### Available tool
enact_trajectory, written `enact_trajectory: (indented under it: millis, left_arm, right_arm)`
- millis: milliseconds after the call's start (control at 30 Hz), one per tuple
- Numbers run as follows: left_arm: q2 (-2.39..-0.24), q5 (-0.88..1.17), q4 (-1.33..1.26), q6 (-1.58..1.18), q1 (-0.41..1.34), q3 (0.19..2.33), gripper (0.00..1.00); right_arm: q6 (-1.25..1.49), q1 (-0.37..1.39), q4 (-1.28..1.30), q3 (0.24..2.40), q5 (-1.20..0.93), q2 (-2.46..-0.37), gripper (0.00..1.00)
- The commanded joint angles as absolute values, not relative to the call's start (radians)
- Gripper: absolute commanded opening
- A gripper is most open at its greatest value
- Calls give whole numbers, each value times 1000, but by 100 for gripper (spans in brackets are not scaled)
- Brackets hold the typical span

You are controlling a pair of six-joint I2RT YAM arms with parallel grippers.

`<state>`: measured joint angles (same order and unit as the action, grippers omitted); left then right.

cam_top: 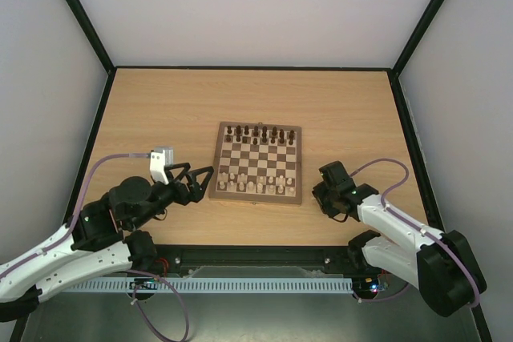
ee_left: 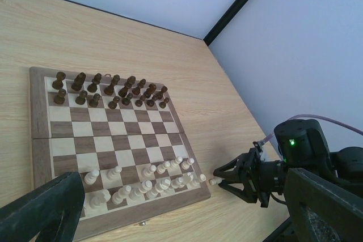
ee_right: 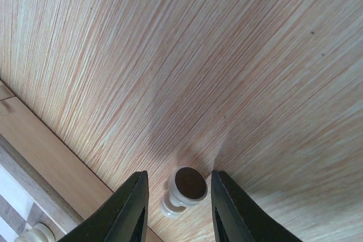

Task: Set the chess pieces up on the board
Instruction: Pick up the chess piece at the center of the board.

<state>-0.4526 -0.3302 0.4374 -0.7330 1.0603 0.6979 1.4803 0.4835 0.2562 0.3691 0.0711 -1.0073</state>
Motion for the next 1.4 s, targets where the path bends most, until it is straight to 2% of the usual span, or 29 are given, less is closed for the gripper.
enact_trajectory:
  millis: [0, 367, 500, 633, 1367]
  left_arm:
    - [-438, -344, 445, -714, 1060, 693, 99]
    - [-430, -321, 442, -701, 1060, 696, 99]
    - [-429, -316, 441, -698, 1060, 696, 99]
    - [-422, -315, 445, -697, 1061, 693, 99]
    - [-375, -279, 448, -692, 1061, 674, 99]
  right_arm:
    - [1535, 477, 377, 347, 104, -1003, 32]
    - [1583, 477, 410, 339, 142, -990, 29]
    - [1583, 476, 390, 336, 118, -1024, 30]
    - [1579, 476, 386, 345, 98, -1038, 35]
    - [1666, 477, 324, 313, 53, -1078, 34]
